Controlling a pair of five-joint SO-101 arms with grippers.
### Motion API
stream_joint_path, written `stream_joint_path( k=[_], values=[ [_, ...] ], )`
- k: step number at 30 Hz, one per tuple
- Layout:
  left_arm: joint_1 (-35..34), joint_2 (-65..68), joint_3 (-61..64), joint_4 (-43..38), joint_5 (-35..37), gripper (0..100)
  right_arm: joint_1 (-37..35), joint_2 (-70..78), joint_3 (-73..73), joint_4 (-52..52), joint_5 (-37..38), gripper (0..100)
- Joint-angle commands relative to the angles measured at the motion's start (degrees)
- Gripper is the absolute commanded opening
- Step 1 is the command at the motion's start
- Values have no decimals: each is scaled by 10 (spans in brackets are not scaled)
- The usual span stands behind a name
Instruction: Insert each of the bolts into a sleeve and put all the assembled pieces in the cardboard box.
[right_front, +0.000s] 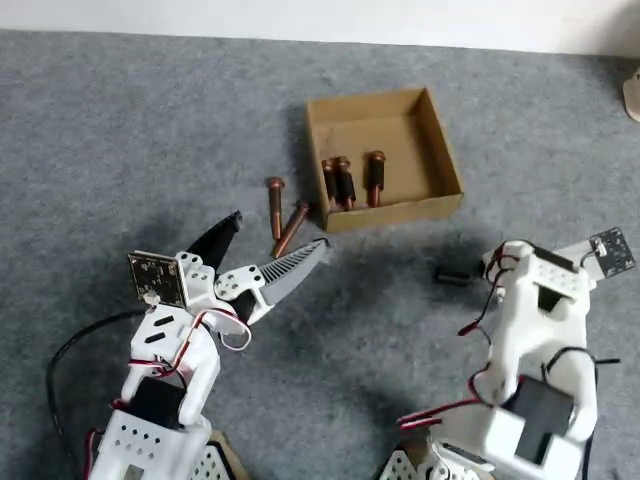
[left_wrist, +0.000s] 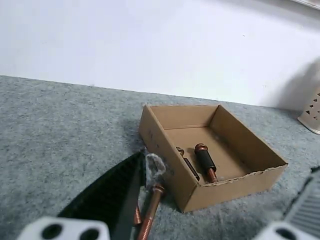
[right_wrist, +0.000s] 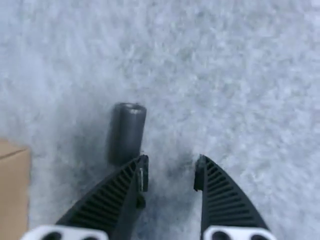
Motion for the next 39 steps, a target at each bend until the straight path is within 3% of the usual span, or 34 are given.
stream_joint_path(
  k=[1,10,16,29,39],
  values=[
    [10,-2,14,0,-4,446,10,47,-65,1,-2,139],
    [10,-2,14,0,-4,446,9,130,-175,5,-3,139],
    [10,-2,14,0,-4,446,7,91,-189,103,-3,139],
    [10,-2,14,0,-4,446,-7,54,-203,101,-5,139],
    [10,-2,14,0,-4,446,-41,56,-203,40,-11,139]
  ],
)
